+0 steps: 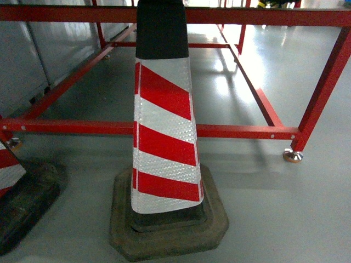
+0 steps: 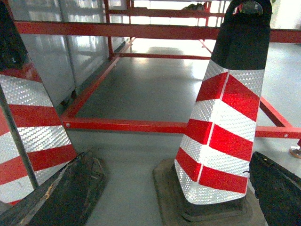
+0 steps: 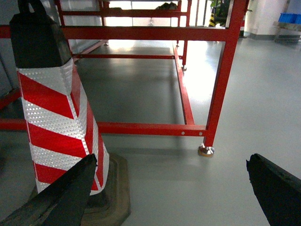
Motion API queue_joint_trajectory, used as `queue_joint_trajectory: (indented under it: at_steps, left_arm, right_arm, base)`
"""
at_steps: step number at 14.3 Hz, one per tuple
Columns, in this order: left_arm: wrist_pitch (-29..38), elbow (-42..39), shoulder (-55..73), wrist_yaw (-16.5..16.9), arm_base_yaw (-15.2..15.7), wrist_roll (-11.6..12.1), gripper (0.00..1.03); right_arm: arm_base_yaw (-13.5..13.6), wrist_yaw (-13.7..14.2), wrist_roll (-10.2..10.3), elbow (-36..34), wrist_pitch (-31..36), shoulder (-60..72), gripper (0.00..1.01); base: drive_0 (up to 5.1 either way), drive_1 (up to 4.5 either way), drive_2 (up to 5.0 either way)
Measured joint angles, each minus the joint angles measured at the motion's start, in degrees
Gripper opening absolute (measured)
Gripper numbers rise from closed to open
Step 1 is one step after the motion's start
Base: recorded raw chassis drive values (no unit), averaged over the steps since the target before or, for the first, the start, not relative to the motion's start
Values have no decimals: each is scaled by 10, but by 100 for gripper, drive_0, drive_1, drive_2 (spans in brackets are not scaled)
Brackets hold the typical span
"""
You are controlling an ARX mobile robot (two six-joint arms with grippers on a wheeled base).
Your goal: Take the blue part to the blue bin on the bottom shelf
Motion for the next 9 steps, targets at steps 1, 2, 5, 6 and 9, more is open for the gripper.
queue_joint_trajectory:
  at_steps: [1, 2, 5, 6, 9]
  left_arm:
    - [0, 0, 0, 0, 0, 0, 98]
    - [0, 0, 0, 0, 0, 0, 98]
    - [0, 0, 0, 0, 0, 0, 98]
    - [0, 0, 0, 0, 0, 0, 98]
    - [0, 0, 0, 0, 0, 0, 98]
  right_arm:
    - [0, 0, 0, 0, 0, 0, 98]
    - [0, 0, 0, 0, 0, 0, 98]
    - [0, 0, 0, 0, 0, 0, 98]
    - [0, 0, 0, 0, 0, 0, 98]
    - [0, 0, 0, 0, 0, 0, 98]
  base:
    - [0, 0, 0]
    - [0, 0, 0]
    - [0, 0, 0]
    - [0, 0, 0]
    - [0, 0, 0]
